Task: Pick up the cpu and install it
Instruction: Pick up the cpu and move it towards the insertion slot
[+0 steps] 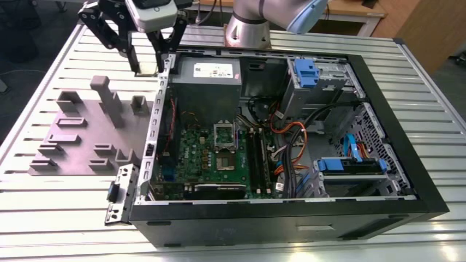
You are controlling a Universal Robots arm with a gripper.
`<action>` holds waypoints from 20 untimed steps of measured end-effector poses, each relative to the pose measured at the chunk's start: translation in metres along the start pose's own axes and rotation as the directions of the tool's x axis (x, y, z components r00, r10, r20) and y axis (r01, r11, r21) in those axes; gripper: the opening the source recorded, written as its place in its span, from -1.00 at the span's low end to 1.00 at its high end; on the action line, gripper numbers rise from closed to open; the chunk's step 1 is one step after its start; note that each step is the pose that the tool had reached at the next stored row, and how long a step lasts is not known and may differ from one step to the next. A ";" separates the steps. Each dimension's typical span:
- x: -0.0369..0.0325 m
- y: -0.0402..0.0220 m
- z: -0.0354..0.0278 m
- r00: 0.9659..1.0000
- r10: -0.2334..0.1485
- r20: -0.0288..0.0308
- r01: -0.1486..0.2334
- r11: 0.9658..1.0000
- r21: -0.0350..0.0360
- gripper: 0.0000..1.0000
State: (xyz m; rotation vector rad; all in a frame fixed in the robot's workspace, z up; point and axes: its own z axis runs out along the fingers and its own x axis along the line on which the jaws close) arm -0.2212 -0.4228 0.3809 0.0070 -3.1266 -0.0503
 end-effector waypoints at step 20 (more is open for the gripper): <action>-0.0309 -0.0135 0.0004 1.000 0.015 0.001 -0.015 1.000 0.009 -0.09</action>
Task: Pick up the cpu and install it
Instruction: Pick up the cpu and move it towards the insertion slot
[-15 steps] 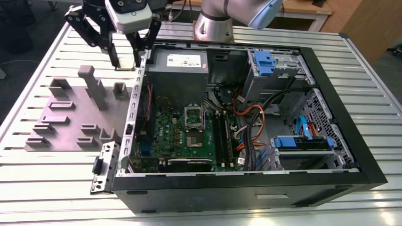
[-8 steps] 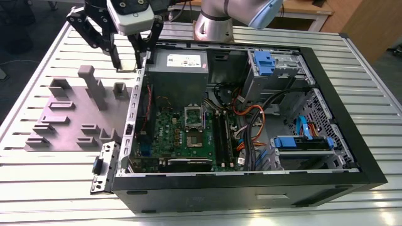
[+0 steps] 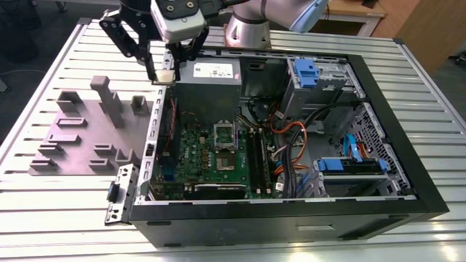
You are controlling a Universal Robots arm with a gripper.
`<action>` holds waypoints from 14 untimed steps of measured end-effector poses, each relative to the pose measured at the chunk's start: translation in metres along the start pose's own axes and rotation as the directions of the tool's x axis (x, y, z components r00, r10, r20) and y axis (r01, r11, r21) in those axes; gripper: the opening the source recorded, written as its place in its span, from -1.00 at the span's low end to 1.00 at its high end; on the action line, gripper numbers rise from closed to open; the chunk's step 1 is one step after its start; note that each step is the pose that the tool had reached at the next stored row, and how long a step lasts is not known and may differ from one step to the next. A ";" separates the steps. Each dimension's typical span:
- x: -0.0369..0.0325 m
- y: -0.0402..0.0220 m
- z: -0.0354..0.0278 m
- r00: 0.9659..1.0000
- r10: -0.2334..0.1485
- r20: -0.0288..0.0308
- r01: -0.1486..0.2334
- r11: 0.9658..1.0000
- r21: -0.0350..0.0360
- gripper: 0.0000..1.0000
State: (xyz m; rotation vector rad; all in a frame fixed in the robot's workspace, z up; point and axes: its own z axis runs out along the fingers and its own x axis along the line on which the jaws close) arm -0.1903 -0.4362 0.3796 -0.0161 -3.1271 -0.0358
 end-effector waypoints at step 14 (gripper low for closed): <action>-0.0019 -0.0061 0.0018 1.000 0.002 0.000 -0.002 1.000 0.002 -0.09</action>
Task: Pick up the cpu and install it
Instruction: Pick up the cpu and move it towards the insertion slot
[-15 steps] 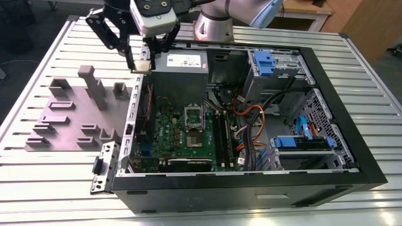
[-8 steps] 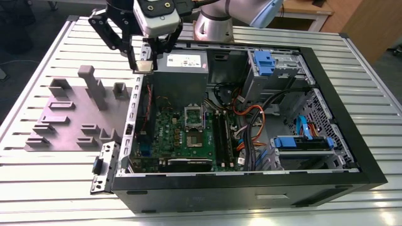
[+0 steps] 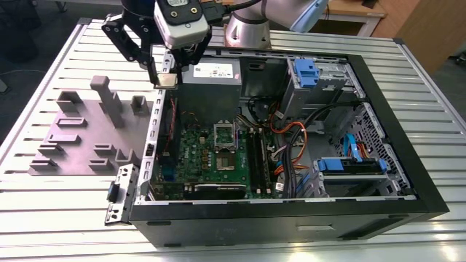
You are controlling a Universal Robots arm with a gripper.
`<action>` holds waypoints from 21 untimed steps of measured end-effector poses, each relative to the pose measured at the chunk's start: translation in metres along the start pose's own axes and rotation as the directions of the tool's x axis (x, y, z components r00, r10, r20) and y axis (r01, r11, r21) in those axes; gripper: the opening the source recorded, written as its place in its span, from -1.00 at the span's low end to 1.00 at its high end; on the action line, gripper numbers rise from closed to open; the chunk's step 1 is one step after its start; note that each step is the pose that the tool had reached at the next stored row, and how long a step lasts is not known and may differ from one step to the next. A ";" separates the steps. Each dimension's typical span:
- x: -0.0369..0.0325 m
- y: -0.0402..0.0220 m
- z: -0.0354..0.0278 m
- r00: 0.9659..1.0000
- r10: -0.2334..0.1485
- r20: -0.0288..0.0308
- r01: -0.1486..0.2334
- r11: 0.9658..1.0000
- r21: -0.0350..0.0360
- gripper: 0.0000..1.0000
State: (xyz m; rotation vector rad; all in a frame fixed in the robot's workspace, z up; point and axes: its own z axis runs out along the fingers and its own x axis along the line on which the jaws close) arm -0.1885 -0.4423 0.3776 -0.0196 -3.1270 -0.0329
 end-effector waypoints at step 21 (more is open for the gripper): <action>-0.0156 -0.0081 0.0002 1.000 0.000 0.000 0.000 1.000 0.000 -0.09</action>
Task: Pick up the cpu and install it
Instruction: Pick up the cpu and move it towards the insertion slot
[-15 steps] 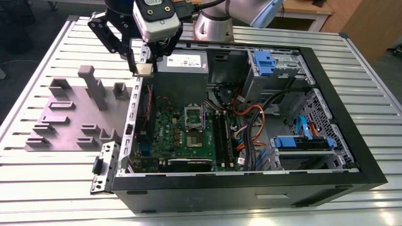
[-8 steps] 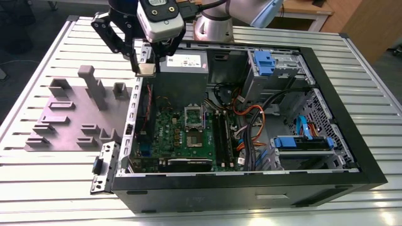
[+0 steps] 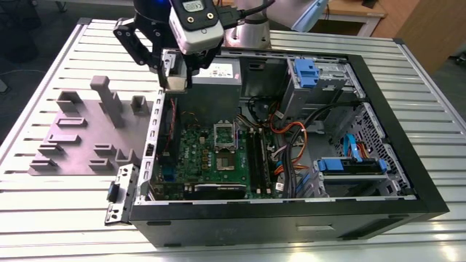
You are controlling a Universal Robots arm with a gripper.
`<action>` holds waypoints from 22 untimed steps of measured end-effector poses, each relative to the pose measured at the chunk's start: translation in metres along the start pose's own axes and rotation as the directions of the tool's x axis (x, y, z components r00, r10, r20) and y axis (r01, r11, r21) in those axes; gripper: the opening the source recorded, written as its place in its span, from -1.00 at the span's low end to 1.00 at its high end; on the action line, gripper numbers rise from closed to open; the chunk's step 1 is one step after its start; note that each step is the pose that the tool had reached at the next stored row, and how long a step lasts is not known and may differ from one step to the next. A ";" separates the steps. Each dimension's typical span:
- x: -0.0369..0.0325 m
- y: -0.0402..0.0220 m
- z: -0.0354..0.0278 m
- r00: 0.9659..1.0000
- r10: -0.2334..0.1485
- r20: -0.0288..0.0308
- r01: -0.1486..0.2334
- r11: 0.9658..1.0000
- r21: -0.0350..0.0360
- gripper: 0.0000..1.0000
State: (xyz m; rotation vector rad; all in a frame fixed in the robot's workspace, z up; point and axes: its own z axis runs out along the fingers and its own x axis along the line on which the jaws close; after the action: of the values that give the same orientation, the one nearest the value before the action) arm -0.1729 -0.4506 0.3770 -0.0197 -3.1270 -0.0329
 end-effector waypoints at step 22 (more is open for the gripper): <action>-0.0216 -0.0077 0.0006 1.000 0.000 0.000 0.000 1.000 0.000 -0.09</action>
State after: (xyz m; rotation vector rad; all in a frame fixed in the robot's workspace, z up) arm -0.1515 -0.4585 0.3760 -0.0198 -3.1269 -0.0329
